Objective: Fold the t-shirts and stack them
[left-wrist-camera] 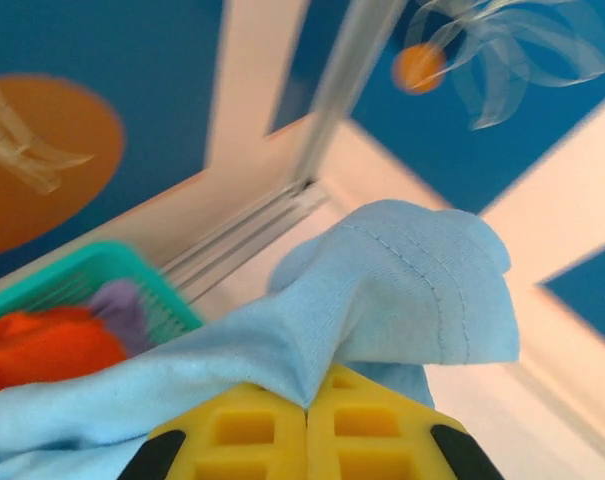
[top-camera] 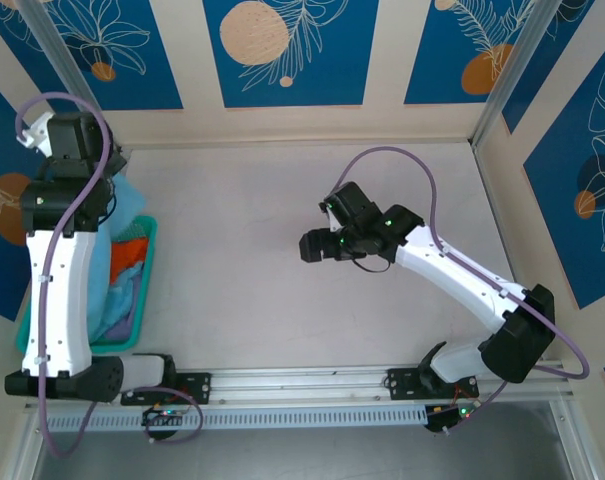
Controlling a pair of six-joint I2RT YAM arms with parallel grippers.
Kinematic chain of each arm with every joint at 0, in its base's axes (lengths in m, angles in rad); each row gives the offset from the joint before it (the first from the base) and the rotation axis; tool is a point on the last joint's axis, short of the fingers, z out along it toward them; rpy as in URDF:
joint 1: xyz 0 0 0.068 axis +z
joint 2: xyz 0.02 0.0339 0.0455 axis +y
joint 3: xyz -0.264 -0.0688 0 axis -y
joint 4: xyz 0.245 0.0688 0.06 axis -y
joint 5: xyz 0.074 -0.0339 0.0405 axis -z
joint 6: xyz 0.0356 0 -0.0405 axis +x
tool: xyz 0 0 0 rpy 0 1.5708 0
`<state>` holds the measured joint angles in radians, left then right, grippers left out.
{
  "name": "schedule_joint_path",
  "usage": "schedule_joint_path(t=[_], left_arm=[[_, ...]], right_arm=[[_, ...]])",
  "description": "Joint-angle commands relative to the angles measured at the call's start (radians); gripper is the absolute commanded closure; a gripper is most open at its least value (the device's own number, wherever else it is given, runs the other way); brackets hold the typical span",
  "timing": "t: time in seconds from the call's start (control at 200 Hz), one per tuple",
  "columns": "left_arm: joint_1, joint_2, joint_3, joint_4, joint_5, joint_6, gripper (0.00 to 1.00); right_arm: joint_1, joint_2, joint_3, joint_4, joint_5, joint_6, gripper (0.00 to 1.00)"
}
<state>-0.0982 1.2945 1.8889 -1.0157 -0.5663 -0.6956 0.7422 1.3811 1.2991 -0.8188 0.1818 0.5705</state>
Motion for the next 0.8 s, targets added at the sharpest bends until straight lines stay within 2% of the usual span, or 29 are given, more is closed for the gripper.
schedule_joint_path(t=[0.0,0.07,0.205,0.295,0.37,0.41,0.42,0.435,0.465,0.495,0.51,0.57,0.62,0.71,0.795], left_arm=[[-0.163,0.063,0.177,-0.009,-0.038,0.042,1.00],[-0.299,0.118,0.294,0.037,-0.022,0.075,1.00],[-0.513,0.264,0.507,0.131,0.111,0.150,1.00],[-0.573,0.379,0.623,0.153,0.274,0.130,1.00],[-0.582,0.477,0.675,0.157,0.419,0.079,1.00],[-0.583,0.534,0.701,0.121,0.455,0.039,1.00],[-0.582,0.546,0.704,0.110,0.465,0.027,0.97],[-0.582,0.566,0.705,0.099,0.479,0.006,0.88],[-0.577,0.606,0.702,0.087,0.527,-0.013,0.64],[-0.575,0.650,0.709,0.062,0.573,-0.019,0.45],[-0.574,0.674,0.718,0.037,0.586,-0.028,0.31],[-0.566,0.748,0.729,-0.048,0.635,-0.054,0.02],[-0.554,0.793,0.731,-0.142,0.641,-0.065,0.00],[-0.525,0.807,0.676,-0.269,0.545,-0.062,0.00],[-0.494,0.733,0.489,-0.279,0.443,-0.063,0.00]], right_arm=[[-0.003,-0.051,0.059,-0.030,0.092,0.032,0.19],[-0.009,-0.073,0.081,-0.031,0.143,0.042,0.19],[-0.032,-0.118,0.109,-0.030,0.204,0.069,0.19],[-0.048,-0.158,0.109,-0.014,0.240,0.086,0.19],[-0.061,-0.190,0.096,-0.012,0.277,0.110,0.19],[-0.074,-0.205,0.088,-0.020,0.295,0.132,0.19],[-0.078,-0.209,0.087,-0.023,0.297,0.139,0.19],[-0.085,-0.213,0.085,-0.030,0.303,0.150,0.19],[-0.098,-0.222,0.078,-0.046,0.314,0.172,0.19],[-0.112,-0.232,0.072,-0.067,0.327,0.195,0.19],[-0.120,-0.235,0.068,-0.078,0.333,0.206,0.19],[-0.153,-0.246,0.053,-0.116,0.337,0.240,0.19],[-0.184,-0.250,0.039,-0.141,0.330,0.257,0.18],[-0.245,-0.249,0.014,-0.176,0.300,0.281,0.18],[-0.311,-0.239,-0.014,-0.183,0.230,0.281,0.18]])
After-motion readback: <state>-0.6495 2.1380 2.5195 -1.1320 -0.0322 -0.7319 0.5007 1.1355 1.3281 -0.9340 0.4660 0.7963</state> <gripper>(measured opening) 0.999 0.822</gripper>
